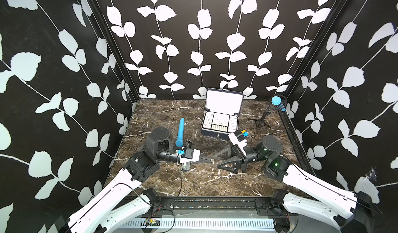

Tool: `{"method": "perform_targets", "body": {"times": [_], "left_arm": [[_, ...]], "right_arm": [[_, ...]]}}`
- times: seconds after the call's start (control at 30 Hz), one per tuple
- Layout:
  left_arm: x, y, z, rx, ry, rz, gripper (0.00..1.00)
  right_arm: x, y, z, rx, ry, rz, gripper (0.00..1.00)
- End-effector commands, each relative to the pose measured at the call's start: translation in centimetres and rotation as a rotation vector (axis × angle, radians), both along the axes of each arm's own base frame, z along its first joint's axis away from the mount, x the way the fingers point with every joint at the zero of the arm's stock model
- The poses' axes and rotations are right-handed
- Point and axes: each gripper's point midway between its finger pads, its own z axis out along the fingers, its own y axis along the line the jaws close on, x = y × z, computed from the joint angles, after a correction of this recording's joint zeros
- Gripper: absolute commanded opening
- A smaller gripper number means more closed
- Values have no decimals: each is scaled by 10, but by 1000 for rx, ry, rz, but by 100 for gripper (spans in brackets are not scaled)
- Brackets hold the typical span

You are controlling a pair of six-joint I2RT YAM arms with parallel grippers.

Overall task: Put jewelry chain into jewelry box
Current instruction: Pick up the necklace from the center of the board.

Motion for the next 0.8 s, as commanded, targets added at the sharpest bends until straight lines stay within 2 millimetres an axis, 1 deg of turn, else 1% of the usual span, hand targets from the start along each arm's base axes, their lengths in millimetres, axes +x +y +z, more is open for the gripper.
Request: {"method": "perform_targets", "body": {"times": [0.0, 0.1, 0.37, 0.67, 0.77], "left_arm": [[-3, 4, 16, -30, -41, 1, 0], [-2, 4, 15, -28, -41, 5, 0], [0, 4, 14, -22, -47, 17, 0], [0, 4, 14, -22, -48, 20, 0], [0, 4, 14, -22, -46, 24, 0]], "right_arm": [[-8, 0, 17, 43, -51, 31, 51], [-12, 1, 19, 45, -54, 50, 49], [-17, -3, 23, 54, -66, 59, 40], [-17, -3, 20, 48, -65, 54, 31], [-15, -3, 18, 39, -66, 47, 31]]}}
